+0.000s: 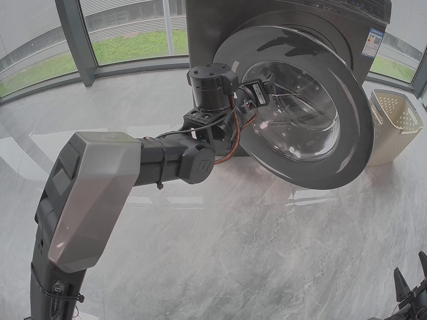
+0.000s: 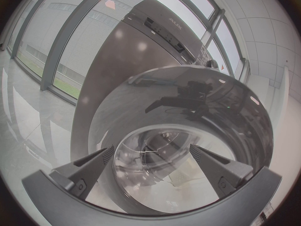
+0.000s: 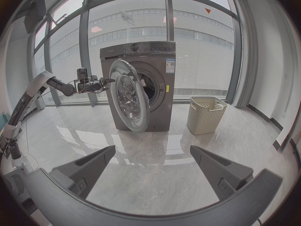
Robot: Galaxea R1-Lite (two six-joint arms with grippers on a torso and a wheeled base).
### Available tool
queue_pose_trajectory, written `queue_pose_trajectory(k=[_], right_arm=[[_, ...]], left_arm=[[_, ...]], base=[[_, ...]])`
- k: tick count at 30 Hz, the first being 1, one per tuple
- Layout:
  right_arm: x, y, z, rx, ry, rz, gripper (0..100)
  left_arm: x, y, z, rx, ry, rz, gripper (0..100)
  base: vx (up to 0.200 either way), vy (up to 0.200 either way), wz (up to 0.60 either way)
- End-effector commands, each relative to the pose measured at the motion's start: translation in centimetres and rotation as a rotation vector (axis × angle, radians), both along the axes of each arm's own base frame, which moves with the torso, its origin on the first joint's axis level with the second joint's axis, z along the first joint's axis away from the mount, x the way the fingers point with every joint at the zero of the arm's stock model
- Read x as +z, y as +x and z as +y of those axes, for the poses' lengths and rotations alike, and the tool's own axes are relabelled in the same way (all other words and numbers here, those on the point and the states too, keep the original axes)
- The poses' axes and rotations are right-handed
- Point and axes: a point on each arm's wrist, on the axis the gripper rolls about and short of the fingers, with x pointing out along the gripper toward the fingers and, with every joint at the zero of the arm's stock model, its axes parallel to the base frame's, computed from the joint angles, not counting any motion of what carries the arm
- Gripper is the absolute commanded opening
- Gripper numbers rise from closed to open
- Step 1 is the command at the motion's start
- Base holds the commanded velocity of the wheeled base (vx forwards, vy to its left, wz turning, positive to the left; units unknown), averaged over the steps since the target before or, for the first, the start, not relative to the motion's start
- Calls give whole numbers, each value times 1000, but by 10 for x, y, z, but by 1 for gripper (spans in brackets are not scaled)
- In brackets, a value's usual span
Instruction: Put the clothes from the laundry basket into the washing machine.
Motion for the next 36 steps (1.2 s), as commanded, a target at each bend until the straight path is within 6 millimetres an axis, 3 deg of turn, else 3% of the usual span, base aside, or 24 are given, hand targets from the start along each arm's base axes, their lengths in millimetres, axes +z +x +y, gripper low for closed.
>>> queue_pose_trajectory(k=[1, 3, 8, 13, 17, 18, 19, 20, 21, 27, 36], right_arm=[[-5, 0, 0, 0, 0, 1, 100], [-5, 0, 0, 0, 0, 1, 100], [-5, 0, 0, -2, 0, 1, 100], [-5, 0, 0, 0, 0, 1, 100], [-5, 0, 0, 0, 0, 1, 100], [-5, 0, 0, 0, 0, 1, 100], [-5, 0, 0, 0, 0, 1, 100], [-5, 0, 0, 0, 0, 1, 100], [-5, 0, 0, 0, 0, 1, 100], [-5, 0, 0, 0, 0, 1, 100], [-5, 0, 0, 0, 0, 1, 100]], left_arm=[[22, -13, 10, -1, -23, -10, 100], [34, -34, 23, -13, -2, 30, 100], [24, -110, 62, -169, 178, 201, 100], [11, -214, 139, -277, 277, 232, 100], [-8, -268, 198, -259, 350, 171, 100], [-8, -270, 200, -257, 351, 168, 100], [-21, -291, 226, -228, 379, 141, 100], [-21, -291, 226, -228, 379, 141, 100], [-34, -304, 248, -166, 396, 124, 100], [-80, -345, 296, 21, 435, 64, 100], [-113, -382, 319, 285, 372, -12, 100]], base=[[0, 0, 0], [0, 0, 0], [0, 0, 0], [0, 0, 0], [0, 0, 0], [0, 0, 0], [0, 0, 0], [0, 0, 0], [0, 0, 0], [0, 0, 0], [0, 0, 0]])
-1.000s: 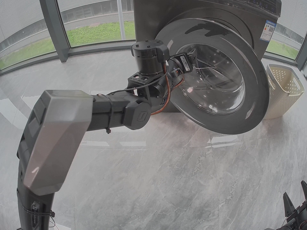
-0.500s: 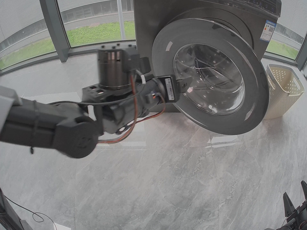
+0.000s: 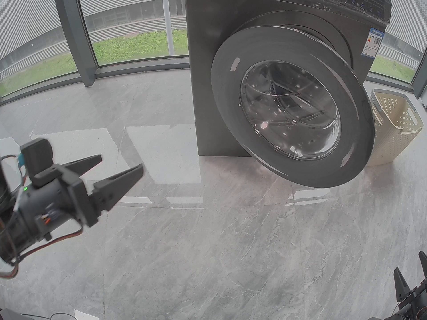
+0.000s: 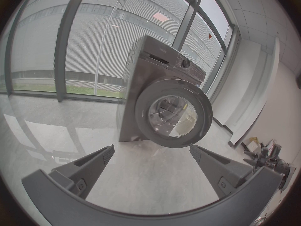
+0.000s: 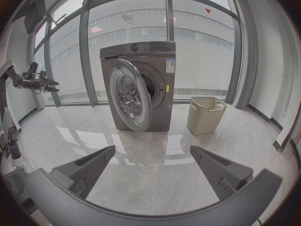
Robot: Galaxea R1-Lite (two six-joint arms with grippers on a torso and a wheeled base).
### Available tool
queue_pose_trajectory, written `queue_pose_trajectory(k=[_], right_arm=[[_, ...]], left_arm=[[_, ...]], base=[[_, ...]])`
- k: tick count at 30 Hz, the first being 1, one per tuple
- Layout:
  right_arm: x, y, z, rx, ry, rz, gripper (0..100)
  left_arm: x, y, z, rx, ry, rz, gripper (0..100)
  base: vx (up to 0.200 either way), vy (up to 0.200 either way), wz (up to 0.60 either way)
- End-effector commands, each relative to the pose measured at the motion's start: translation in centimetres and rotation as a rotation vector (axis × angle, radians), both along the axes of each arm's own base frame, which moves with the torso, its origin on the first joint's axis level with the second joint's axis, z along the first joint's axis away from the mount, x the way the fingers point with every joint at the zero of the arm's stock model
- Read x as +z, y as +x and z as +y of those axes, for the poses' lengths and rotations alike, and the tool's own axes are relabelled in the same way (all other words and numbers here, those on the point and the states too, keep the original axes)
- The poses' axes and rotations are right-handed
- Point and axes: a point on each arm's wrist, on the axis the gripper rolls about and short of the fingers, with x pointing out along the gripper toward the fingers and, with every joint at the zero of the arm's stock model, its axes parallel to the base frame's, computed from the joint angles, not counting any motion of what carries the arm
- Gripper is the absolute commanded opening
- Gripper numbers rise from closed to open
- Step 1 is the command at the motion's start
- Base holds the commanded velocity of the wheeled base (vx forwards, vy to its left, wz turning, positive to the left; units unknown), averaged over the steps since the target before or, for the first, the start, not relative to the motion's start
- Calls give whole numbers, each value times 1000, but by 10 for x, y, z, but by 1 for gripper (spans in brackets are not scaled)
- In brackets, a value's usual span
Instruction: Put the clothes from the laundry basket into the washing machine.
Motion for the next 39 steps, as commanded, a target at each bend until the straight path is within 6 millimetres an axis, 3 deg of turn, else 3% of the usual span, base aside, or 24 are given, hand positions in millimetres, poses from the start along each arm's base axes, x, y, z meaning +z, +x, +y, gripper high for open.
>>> queue_pose_trajectory(k=[1, 7, 15, 18, 33, 34, 37, 39], right_arm=[[-5, 0, 0, 0, 0, 1, 100], [-5, 0, 0, 0, 0, 1, 100], [-5, 0, 0, 0, 0, 1, 100], [-5, 0, 0, 0, 0, 1, 100], [-4, 0, 0, -20, 7, -9, 100], [-2, -1, 0, -20, 7, -20, 100], [39, -13, 0, -13, 39, -202, 100], [50, -9, 0, -3, 64, -147, 100]], left_arm=[[-109, -141, 99, 330, 19, -264, 100], [-138, -161, 100, 437, 62, -213, 100], [-159, -160, 102, 512, 131, 1, 100], [-159, -165, 100, 590, 128, -74, 100], [-159, -166, 100, 567, 108, -97, 100], [-159, -166, 100, 567, 106, -95, 100], [-159, -166, 100, 564, 118, -98, 100], [-159, -166, 100, 562, 123, -99, 100]], base=[[0, 0, 0], [0, 0, 0], [0, 0, 0], [0, 0, 0], [0, 0, 0], [0, 0, 0], [0, -200, 0], [0, -200, 0]])
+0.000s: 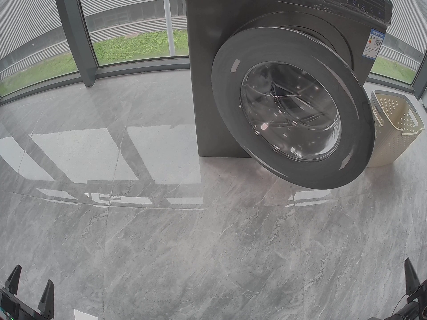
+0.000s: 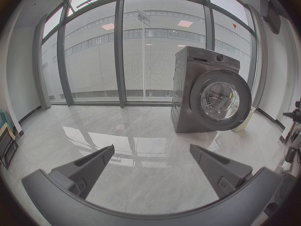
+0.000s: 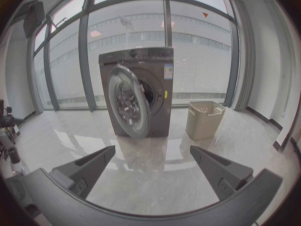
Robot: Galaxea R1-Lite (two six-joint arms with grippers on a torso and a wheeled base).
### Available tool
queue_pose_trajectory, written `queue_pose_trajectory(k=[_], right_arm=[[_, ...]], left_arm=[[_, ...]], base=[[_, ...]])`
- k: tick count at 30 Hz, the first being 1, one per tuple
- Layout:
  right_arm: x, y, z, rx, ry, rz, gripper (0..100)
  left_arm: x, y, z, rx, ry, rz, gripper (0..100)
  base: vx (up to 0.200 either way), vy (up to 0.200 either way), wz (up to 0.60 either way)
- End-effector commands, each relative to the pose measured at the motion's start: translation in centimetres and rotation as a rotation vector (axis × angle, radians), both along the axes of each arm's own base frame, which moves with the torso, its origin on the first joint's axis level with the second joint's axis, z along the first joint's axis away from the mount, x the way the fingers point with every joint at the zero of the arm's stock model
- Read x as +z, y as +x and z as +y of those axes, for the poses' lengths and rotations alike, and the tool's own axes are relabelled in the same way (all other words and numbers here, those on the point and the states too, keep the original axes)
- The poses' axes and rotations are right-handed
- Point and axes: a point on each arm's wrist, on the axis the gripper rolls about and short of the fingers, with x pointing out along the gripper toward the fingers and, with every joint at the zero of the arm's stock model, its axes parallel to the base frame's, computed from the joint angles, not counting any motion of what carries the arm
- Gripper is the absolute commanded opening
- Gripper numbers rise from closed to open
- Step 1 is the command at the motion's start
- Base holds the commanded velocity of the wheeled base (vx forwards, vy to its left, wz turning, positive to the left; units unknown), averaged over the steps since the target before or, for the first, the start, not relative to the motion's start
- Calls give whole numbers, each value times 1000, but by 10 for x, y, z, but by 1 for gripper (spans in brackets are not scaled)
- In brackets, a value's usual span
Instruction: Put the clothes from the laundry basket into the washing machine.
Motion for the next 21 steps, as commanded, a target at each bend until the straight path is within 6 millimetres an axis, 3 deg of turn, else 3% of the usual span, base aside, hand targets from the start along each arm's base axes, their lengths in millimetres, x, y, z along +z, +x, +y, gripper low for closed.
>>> queue_pose_trajectory(k=[1, 4, 5, 6, 8, 13, 16, 17, 18, 21], right_arm=[[37, 2, 0, 41, 44, 27, 100], [31, 28, 2, 155, 68, 244, 100], [31, 28, 2, 155, 68, 244, 100], [40, 50, 5, 210, 119, 345, 100], [52, 74, 7, 239, 178, 378, 100], [65, 149, 22, 302, 219, 371, 100], [58, 178, 35, 351, 209, 369, 100], [58, 178, 35, 351, 209, 369, 100], [53, 192, 40, 339, 197, 373, 100], [53, 207, 57, 353, 181, 342, 100]], left_arm=[[-5, 0, 0, -7, 9, 7, 100], [-5, 0, 0, -12, 3, 7, 100], [-5, 0, 0, -12, 3, 7, 100], [-5, 0, 0, -12, 5, 5, 100], [-5, 0, 0, -12, 5, 7, 100], [-5, 0, 0, -13, -1, 5, 100], [-5, 0, 0, -21, -6, 5, 100], [-5, 0, 0, -21, -6, 5, 100], [-5, 0, 0, -21, -7, 5, 100], [-5, 0, 0, -21, -6, 5, 100]], base=[[0, -200, 0], [0, -200, 0], [0, -200, 0], [0, -200, 0], [0, -200, 0], [0, -200, 0], [0, -200, 0], [0, -200, 0], [0, -200, 0], [0, -200, 0]])
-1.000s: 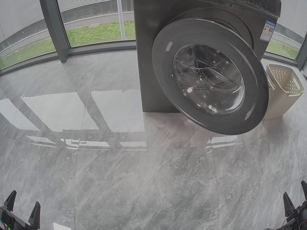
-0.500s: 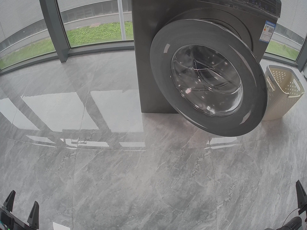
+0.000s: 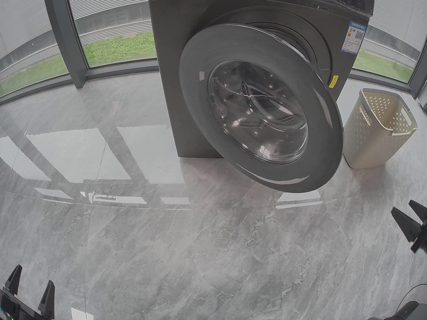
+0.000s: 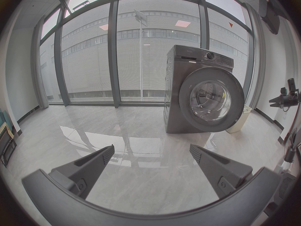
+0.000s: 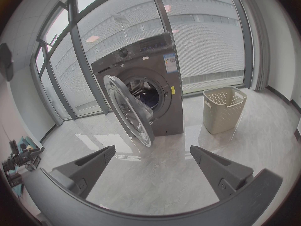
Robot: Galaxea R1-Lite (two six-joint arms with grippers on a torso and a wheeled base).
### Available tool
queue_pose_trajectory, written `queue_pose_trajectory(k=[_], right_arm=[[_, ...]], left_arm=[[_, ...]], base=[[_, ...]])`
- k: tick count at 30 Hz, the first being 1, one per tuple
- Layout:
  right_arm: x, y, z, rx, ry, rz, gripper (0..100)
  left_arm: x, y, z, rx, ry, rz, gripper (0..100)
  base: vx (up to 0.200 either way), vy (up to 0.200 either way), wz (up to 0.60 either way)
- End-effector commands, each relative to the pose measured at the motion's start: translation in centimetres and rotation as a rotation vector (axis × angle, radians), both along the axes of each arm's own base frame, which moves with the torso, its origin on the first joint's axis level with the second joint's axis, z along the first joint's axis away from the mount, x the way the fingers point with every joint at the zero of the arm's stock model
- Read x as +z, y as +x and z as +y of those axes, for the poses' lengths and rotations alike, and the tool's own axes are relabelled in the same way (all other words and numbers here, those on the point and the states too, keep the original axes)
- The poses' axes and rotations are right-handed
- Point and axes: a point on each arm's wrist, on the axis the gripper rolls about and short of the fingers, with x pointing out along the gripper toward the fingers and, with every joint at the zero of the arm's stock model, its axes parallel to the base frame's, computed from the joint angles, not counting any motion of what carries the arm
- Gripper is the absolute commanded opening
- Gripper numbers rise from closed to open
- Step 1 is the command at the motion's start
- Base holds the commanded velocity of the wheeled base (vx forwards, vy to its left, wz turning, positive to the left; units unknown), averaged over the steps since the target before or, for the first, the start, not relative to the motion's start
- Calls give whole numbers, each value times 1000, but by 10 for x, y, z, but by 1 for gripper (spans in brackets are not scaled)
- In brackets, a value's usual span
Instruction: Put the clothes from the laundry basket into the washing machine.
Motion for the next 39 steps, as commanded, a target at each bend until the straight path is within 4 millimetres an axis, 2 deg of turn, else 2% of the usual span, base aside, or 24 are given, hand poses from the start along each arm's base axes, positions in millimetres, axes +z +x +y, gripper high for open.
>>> queue_pose_trajectory(k=[1, 2, 6, 10, 19, 23, 25, 29, 31, 39], right_arm=[[-24, 120, 48, 140, 21, 181, 100], [-22, 125, 63, 164, 19, 153, 100], [-18, 136, 80, 189, 13, 139, 100], [-15, 141, 89, 225, 13, 127, 100], [-18, 150, 107, 285, 10, 123, 100], [-13, 172, 113, 255, 26, 41, 100], [-9, 188, 106, 205, 37, -5, 100], [-9, 199, 86, 125, 21, -13, 100], [-13, 199, 79, 100, 16, 0, 100], [-20, 186, 78, 114, 5, 32, 100]], left_arm=[[-5, 1, 0, -8, -7, 10, 100], [-5, 1, 0, -8, -6, 10, 100], [-5, 1, 0, -8, -6, 10, 100], [-5, 1, 0, -8, -6, 9, 100], [-5, 1, 0, -10, -7, 10, 100], [-5, 1, 0, -8, -7, 10, 100], [-5, 1, 0, -8, -7, 10, 100], [-5, 1, 0, -8, -6, 10, 100], [-5, 1, 0, -11, -1, 10, 100], [-5, 1, 0, -14, -1, 9, 100]], base=[[0, -200, 0], [0, 0, 0], [0, 0, 0], [0, 0, 0], [200, 0, 0], [200, 0, 0], [100, 0, 0], [0, 0, 0], [0, 0, 0], [0, 0, 0]])
